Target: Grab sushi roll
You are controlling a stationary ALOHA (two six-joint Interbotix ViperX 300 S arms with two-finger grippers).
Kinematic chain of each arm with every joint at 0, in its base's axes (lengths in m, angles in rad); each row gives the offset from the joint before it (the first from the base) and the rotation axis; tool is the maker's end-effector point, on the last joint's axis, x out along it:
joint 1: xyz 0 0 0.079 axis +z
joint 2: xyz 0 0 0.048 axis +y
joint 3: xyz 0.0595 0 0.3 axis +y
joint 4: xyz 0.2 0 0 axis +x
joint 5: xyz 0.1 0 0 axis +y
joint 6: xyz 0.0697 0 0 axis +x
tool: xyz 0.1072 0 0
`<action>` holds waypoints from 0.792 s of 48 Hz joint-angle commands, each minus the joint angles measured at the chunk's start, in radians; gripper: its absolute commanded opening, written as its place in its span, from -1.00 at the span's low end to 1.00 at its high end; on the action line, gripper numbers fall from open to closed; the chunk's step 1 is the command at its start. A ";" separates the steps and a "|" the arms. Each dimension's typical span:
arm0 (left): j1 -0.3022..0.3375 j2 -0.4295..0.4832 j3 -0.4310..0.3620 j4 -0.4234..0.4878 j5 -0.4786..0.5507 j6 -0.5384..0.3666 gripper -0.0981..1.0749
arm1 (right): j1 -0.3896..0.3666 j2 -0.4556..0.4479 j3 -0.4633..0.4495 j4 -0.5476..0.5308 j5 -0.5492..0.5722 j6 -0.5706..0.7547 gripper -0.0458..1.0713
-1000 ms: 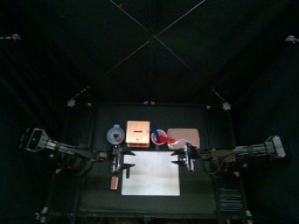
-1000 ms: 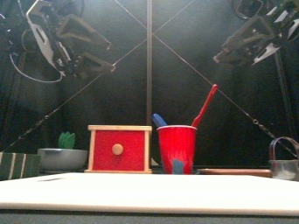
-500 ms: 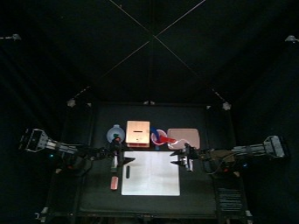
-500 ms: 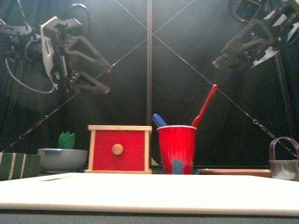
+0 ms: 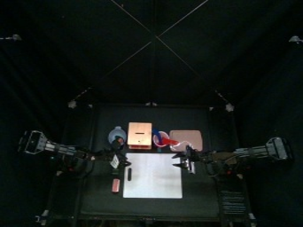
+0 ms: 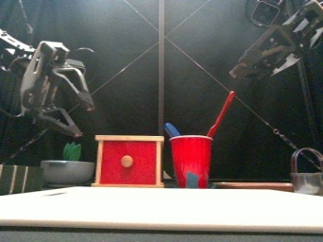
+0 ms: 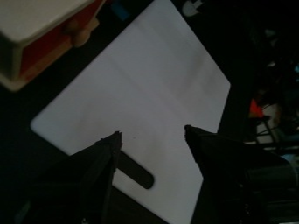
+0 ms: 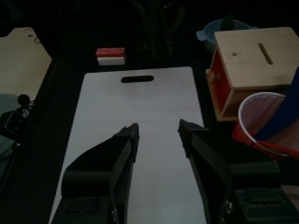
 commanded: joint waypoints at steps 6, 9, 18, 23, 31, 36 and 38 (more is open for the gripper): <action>0.031 -0.094 -0.005 -0.092 0.008 0.002 0.68 | 0.002 0.023 -0.009 0.003 -0.008 0.002 0.50; 0.041 -0.117 0.002 -0.104 0.026 0.002 0.61 | 0.002 0.028 -0.008 0.003 -0.008 0.002 0.50; 0.126 -0.124 -0.060 -0.054 0.187 0.002 0.48 | 0.002 0.034 0.002 -0.002 -0.008 0.002 0.50; 0.196 -0.092 -0.143 0.064 0.304 0.000 0.48 | 0.002 0.034 0.009 -0.002 -0.008 0.000 0.50; 0.307 0.031 -0.282 0.235 0.512 -0.023 0.48 | 0.003 0.034 0.021 0.003 -0.008 0.009 0.50; 0.350 0.081 -0.307 0.313 0.627 -0.075 0.47 | 0.006 0.034 0.026 0.009 -0.008 0.012 0.50; 0.353 0.101 -0.310 0.360 0.669 -0.109 0.46 | 0.009 0.034 0.026 0.012 -0.008 0.012 0.50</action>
